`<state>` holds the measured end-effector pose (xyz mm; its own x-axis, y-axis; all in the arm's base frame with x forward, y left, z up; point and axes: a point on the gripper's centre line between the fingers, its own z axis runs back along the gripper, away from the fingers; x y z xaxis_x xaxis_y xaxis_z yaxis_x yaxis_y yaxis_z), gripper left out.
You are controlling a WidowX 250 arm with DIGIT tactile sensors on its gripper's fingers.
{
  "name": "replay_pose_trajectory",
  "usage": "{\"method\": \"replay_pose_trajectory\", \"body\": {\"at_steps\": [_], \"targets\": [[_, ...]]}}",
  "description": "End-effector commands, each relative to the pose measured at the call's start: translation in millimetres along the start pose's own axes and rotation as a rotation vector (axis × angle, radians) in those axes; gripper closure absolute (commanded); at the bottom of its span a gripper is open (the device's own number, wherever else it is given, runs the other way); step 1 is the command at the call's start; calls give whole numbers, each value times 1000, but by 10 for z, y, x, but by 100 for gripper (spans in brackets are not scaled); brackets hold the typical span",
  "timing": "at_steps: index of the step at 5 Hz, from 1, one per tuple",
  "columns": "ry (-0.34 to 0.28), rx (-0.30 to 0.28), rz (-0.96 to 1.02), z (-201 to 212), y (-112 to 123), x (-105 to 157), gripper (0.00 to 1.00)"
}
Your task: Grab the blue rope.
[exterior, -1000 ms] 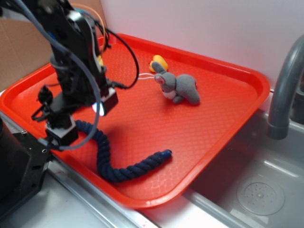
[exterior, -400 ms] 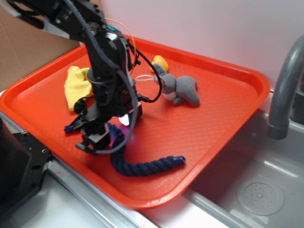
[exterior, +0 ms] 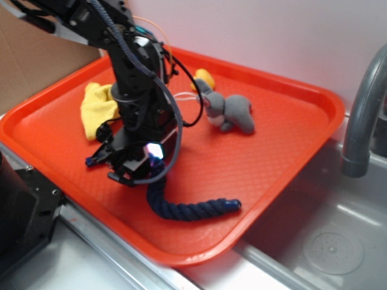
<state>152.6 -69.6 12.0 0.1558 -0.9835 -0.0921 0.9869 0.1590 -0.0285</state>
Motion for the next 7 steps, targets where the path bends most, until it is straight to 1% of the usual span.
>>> {"method": "replay_pose_trajectory", "body": {"at_steps": [1,2,3,4,5,6,7], "targets": [[27,24,484,858,-387,-308,100],[28,11,735,1348,-386,-413,100],[-3,-22,983,1745,-274,-596,100],[-85,42,1238,1776,-153,-787,100],[-59,60,1453,1781,-22,-919,100],[-107,112,1500,1801,104,-964,100],[-124,58,1454,1810,206,-878,100]]}}
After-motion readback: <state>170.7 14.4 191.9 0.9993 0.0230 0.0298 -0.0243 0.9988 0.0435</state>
